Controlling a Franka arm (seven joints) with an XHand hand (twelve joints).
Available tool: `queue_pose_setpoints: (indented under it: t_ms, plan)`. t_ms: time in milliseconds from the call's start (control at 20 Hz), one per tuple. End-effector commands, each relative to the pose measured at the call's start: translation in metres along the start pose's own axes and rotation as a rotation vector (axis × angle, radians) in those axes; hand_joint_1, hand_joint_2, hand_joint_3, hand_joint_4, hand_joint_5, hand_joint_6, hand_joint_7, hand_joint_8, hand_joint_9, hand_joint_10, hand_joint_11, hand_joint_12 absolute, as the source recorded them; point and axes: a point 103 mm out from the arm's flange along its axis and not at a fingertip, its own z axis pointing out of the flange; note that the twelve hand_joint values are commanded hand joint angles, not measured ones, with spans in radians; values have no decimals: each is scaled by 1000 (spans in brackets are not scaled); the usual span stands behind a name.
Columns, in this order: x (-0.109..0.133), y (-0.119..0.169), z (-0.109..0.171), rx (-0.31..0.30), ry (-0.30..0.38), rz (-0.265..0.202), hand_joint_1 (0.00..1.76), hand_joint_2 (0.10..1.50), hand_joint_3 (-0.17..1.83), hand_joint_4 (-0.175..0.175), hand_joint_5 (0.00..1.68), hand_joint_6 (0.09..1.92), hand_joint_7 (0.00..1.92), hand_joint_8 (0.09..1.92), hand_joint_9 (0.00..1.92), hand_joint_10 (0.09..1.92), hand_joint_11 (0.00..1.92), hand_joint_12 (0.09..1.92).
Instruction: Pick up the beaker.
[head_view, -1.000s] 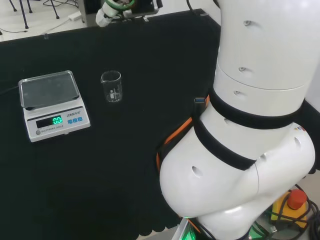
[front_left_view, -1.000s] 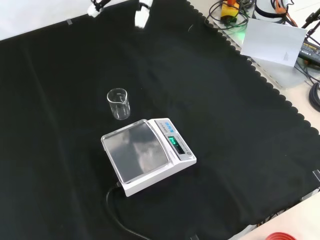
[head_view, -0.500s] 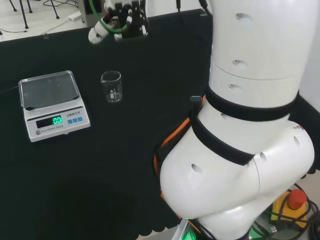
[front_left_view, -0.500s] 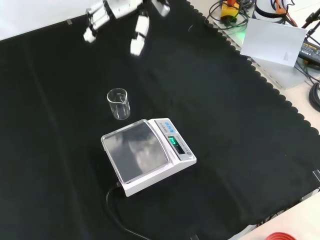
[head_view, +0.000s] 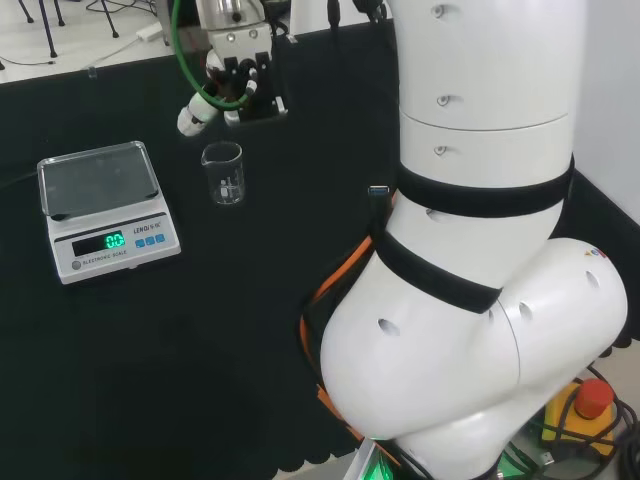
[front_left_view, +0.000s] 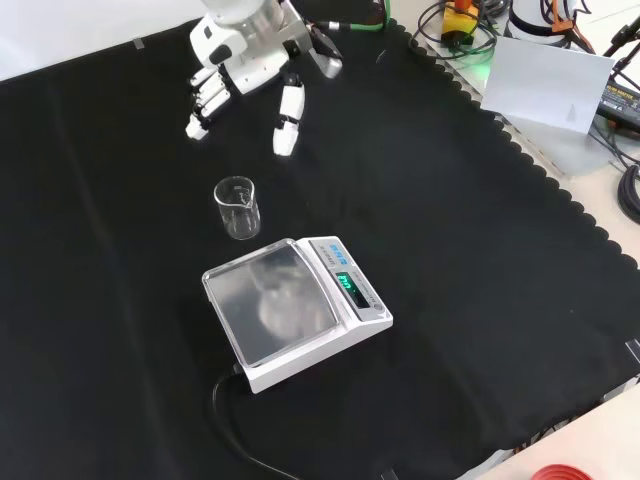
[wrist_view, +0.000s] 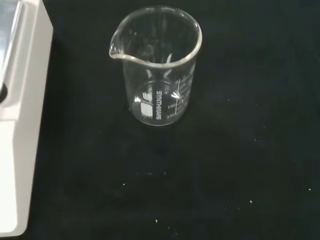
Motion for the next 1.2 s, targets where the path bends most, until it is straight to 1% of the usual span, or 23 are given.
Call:
queue_pose_setpoints:
  t_ms: [50,200,400,600,750,900,1200]
  plan:
    - [13,11,28,38,-11,-14,558,740,68,14,117,87,87,668,217,844,0,1380]
    - [19,17,42,59,0,-33,555,738,67,15,113,87,85,667,214,844,0,1379]
    - [26,25,54,77,10,-47,550,736,65,17,108,87,81,666,210,844,0,1378]
    - [33,30,62,92,-4,-58,545,733,63,18,104,87,80,666,205,844,0,1379]
    - [36,36,64,95,-11,-53,540,731,61,19,99,87,77,665,202,845,0,1380]
    - [36,43,63,100,-33,-45,538,729,60,21,93,87,70,663,191,843,0,1381]
    - [14,59,62,111,-40,2,534,725,55,24,84,87,54,657,165,843,0,1381]
